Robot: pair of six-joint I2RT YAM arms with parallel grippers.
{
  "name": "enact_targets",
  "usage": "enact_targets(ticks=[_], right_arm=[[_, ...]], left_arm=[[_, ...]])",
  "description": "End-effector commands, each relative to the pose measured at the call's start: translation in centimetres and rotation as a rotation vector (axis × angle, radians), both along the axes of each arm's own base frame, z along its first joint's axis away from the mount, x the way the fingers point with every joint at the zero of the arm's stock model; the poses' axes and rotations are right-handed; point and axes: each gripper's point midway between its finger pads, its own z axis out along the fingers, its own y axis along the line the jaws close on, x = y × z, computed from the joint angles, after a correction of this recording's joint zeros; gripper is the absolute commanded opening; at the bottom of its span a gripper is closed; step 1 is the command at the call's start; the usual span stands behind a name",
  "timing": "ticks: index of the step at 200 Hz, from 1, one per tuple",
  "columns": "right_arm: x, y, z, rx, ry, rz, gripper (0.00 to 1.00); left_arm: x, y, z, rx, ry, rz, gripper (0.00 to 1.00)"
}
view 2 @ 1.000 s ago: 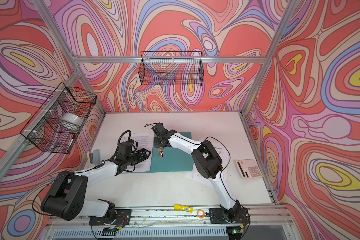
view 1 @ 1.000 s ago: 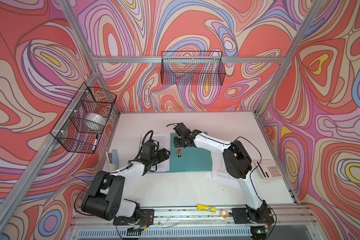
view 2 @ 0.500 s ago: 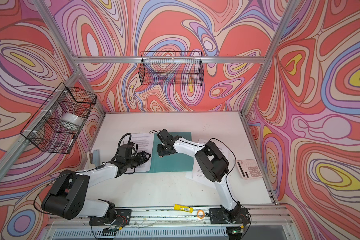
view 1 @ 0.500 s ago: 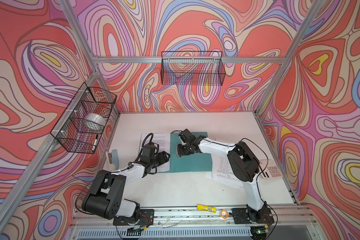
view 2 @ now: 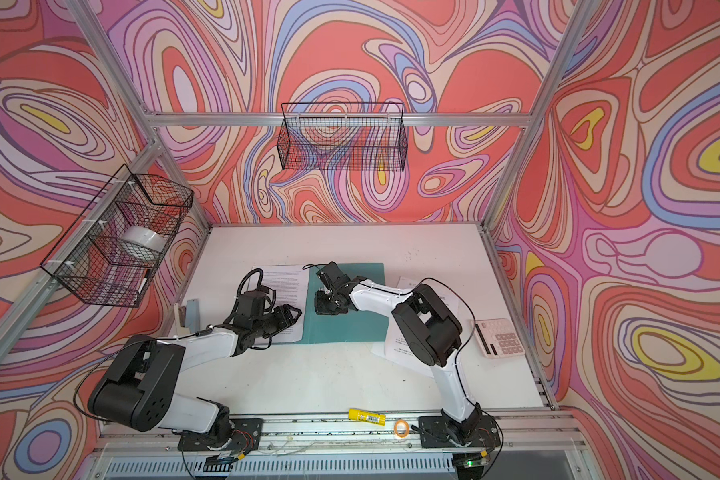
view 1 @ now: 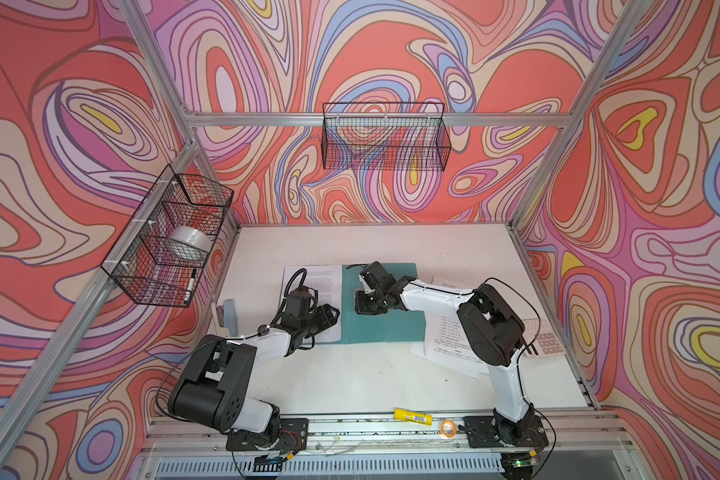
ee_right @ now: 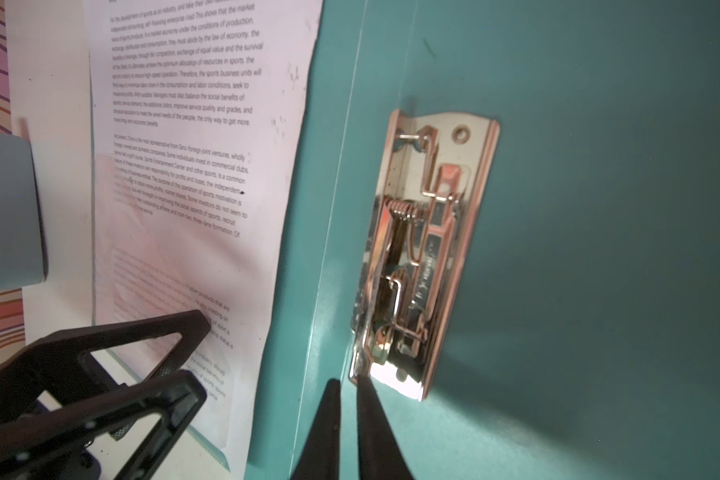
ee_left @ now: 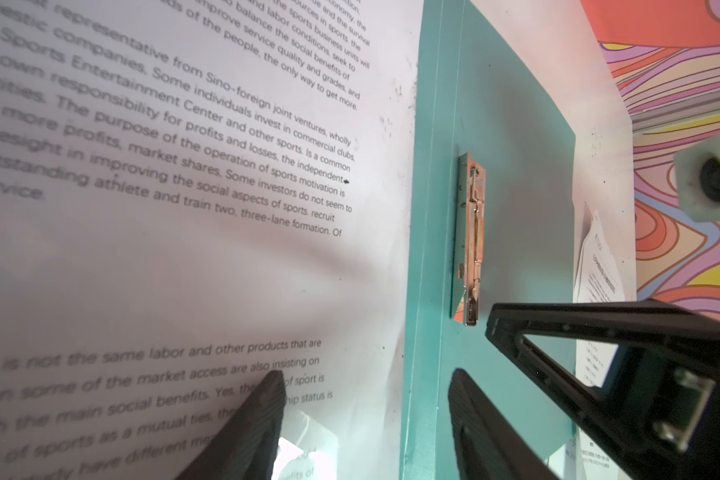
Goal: Put the files into the folder
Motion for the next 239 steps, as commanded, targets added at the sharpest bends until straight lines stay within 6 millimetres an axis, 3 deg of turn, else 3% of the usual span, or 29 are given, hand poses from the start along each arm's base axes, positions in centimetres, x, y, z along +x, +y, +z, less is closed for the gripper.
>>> enact_targets(ticks=[1, 157, 239], right_arm=[[0.1, -0.1, 0.3, 0.007, -0.003, -0.016, 0.10], [0.2, -1.1, -1.4, -0.048, 0.015, -0.054, 0.11], [0.0, -0.6, -2.3, -0.015, 0.032, -0.053, 0.12]], left_arm=[[-1.5, 0.5, -1.8, 0.015, 0.072, 0.010, 0.63], [-2.2, 1.0, -1.8, 0.041, 0.068, 0.012, 0.61], [-2.3, 1.0, -1.7, 0.041, 0.069, 0.010, 0.60]])
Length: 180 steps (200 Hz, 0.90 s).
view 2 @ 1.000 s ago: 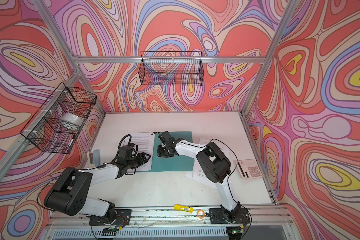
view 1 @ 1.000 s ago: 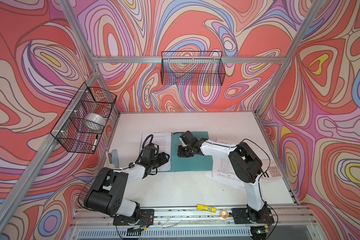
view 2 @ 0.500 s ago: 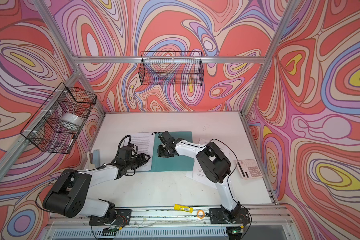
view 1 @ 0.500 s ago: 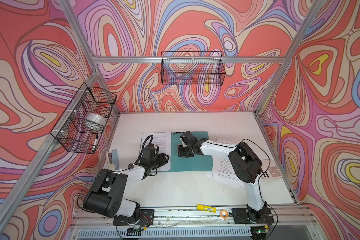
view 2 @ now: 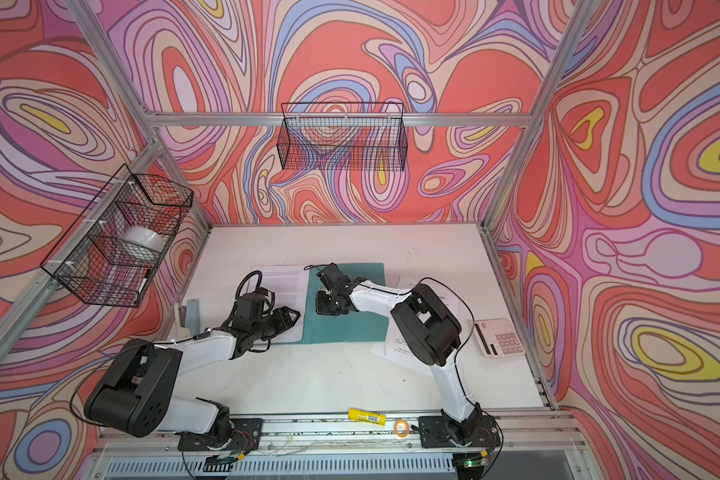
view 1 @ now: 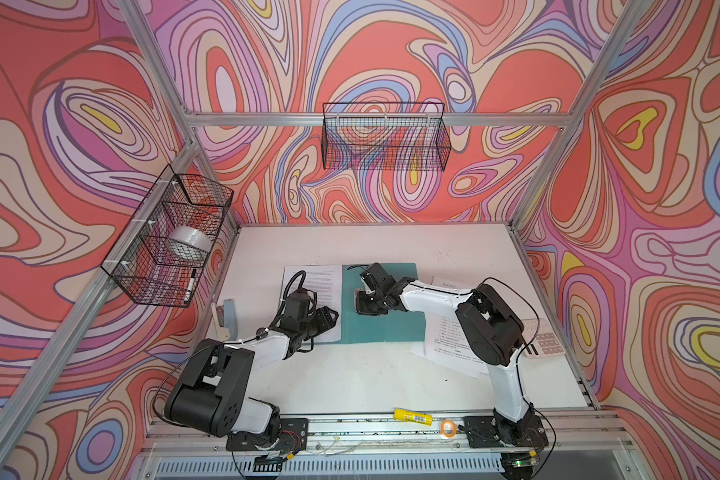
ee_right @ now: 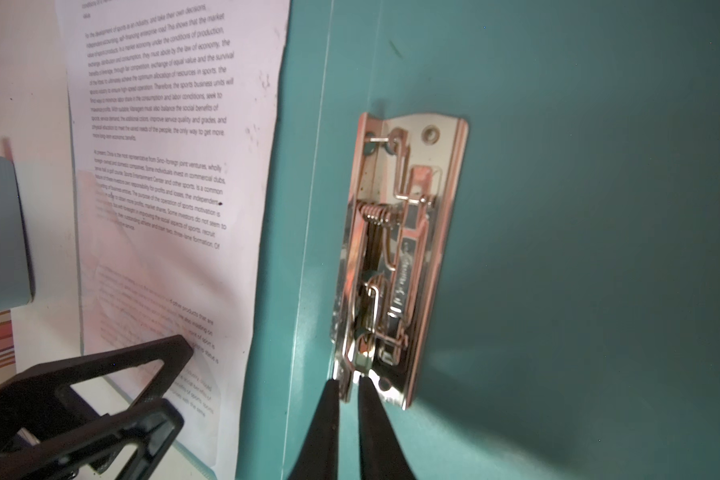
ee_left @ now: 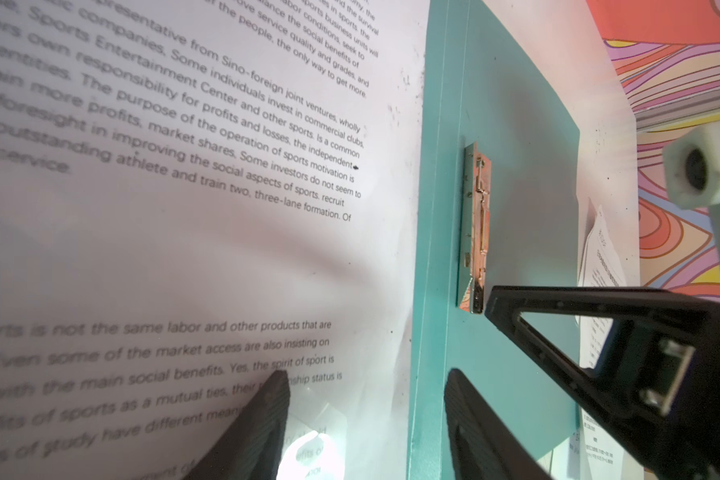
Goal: Put the files into the folder
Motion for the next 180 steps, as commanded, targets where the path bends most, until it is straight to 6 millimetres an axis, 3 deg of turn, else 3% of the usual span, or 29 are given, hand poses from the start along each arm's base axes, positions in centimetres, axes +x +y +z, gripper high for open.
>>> enact_targets(ticks=[1, 71, 113, 127, 142, 180], right_arm=[[-0.3, -0.1, -1.4, -0.002, 0.022, -0.008, 0.12], [-0.2, 0.1, -2.2, 0.007, 0.037, -0.019, 0.11], [-0.4, -0.2, -2.9, -0.011, 0.051, -0.021, 0.02], [-0.6, -0.2, -3.4, -0.018, 0.067, -0.014, 0.04], [-0.8, -0.2, -3.6, -0.018, 0.073, -0.010, 0.14], [-0.5, -0.3, -3.6, -0.026, 0.062, -0.021, 0.14]], left_arm=[[-1.7, 0.7, -1.7, 0.035, 0.066, 0.006, 0.61], [-1.7, 0.7, -1.7, 0.036, 0.067, 0.001, 0.60], [-1.8, 0.7, -1.9, 0.038, 0.071, 0.001, 0.59], [-1.9, 0.7, -2.0, 0.037, 0.074, 0.000, 0.59], [-1.8, 0.7, -2.0, 0.035, 0.072, 0.001, 0.59], [-1.8, 0.6, -2.0, 0.036, 0.070, -0.004, 0.59]])
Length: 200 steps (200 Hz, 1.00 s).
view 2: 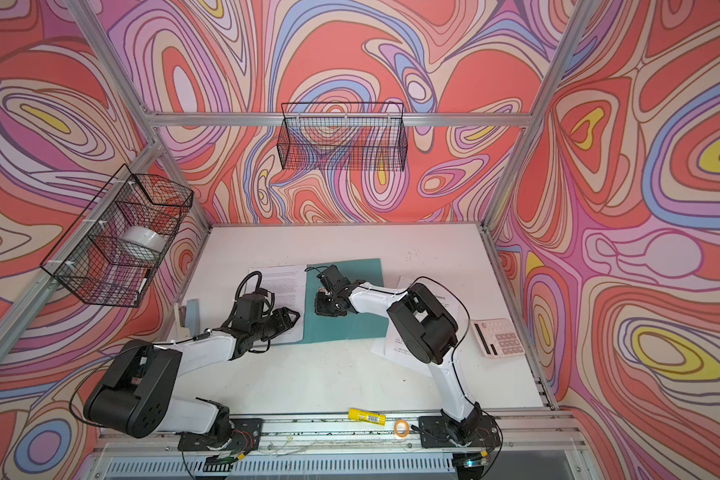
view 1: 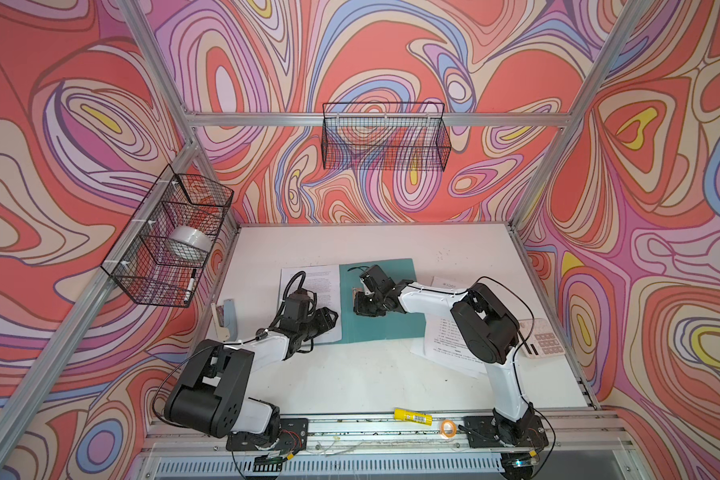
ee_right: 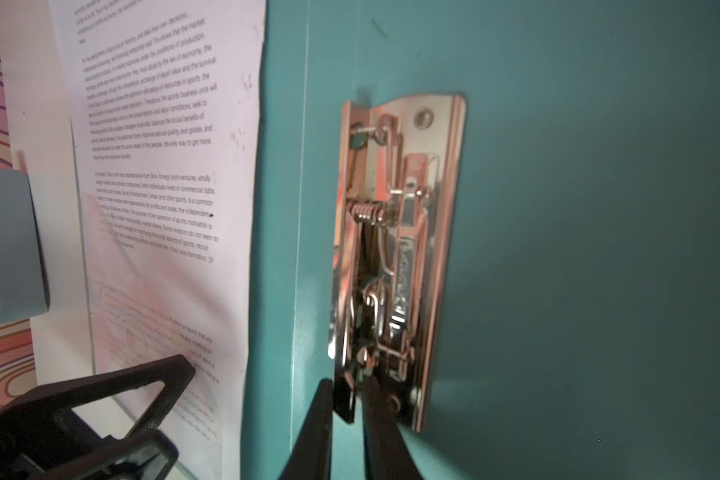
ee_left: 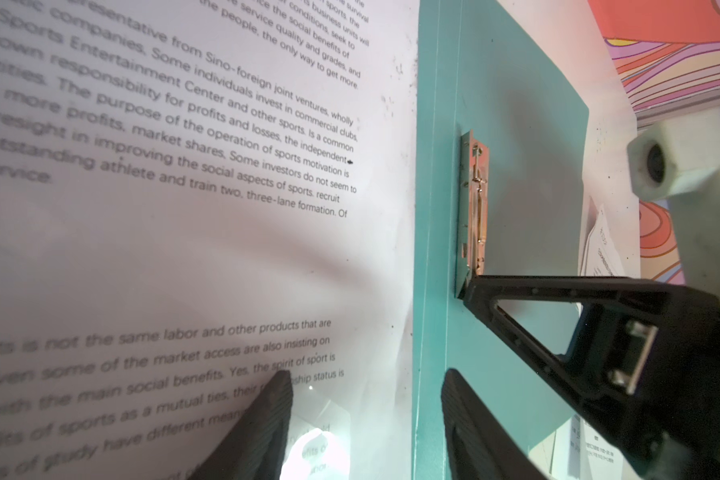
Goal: Put the files into the folder
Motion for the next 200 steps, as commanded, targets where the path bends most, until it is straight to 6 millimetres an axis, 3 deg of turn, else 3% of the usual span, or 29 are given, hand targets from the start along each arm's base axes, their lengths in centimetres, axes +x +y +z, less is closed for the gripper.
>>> enact_targets(ticks=[1, 48, 109, 161, 200], right_arm=[[-0.7, -1.1, -2.6, -0.067, 0.048, -0.004, 0.14], [-0.5, -0.9, -2.6, -0.064, 0.046, -0.010, 0.01], [-0.9, -1.1, -2.4, 0.030, 0.089, -0.023, 0.00], [-1.3, -2.2, -4.4, 0.127, 0.210, -0.092, 0.00], [-2.2, -4.7, -7.6, 0.064, 0.378, -0.191, 0.00]], left_arm=[[-1.6, 0.6, -1.9, 0.035, 0.070, -0.002, 0.59], [-1.6, 0.6, -1.9, 0.040, 0.070, -0.003, 0.58], [-1.6, 0.9, -1.9, 0.050, 0.068, -0.003, 0.57], [-1.7, 1.0, -1.9, 0.060, 0.069, -0.008, 0.56], [-1.9, 1.4, -2.3, 0.067, 0.073, 0.001, 0.55]])
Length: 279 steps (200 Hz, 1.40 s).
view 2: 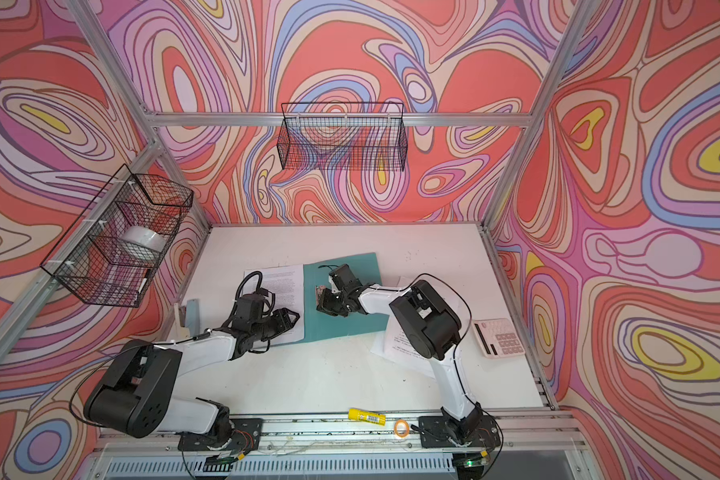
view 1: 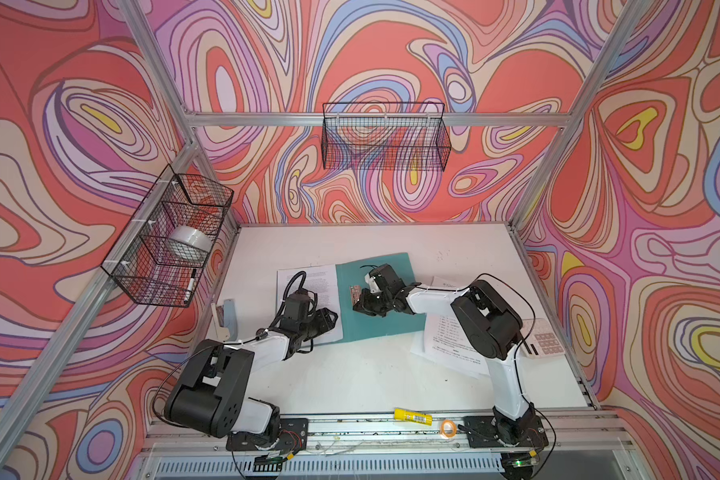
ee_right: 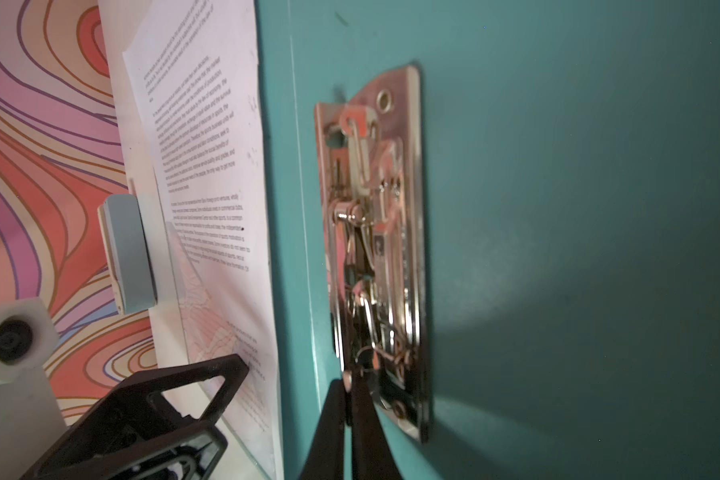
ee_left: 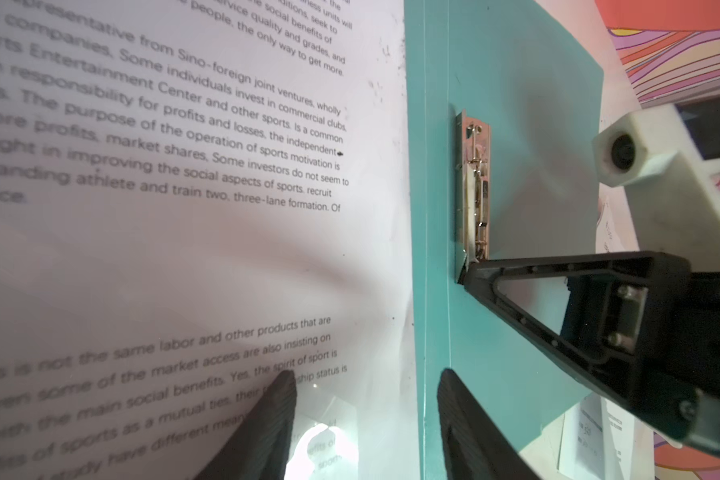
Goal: Put the files into the folder
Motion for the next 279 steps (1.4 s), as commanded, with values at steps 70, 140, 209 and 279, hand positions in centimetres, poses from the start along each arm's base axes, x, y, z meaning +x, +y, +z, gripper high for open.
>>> enact_targets(ticks=[70, 140, 209, 279], right_arm=[[-5.9, -9.8, -12.8, -0.441, 0.414, -0.144, 0.00], [-1.8, -8.2, -5.9, -0.267, 0.254, -0.176, 0.00], [-1.0, -5.1, -2.9, -0.069, 0.244, -0.126, 0.00], [-0.8, -7.1, -2.3, -0.180, 0.156, -0.125, 0.26]], left_arm=[[-2.0, 2.1, -3.3, 0.042, 0.091, 0.039, 0.53], [-1.5, 2.6, -2.9, 0.047, 0.086, 0.036, 0.52], [-1.7, 2.6, -2.9, 0.051, 0.088, 0.029, 0.51], [-1.7, 2.5, -2.8, 0.045, 0.084, 0.025, 0.50]])
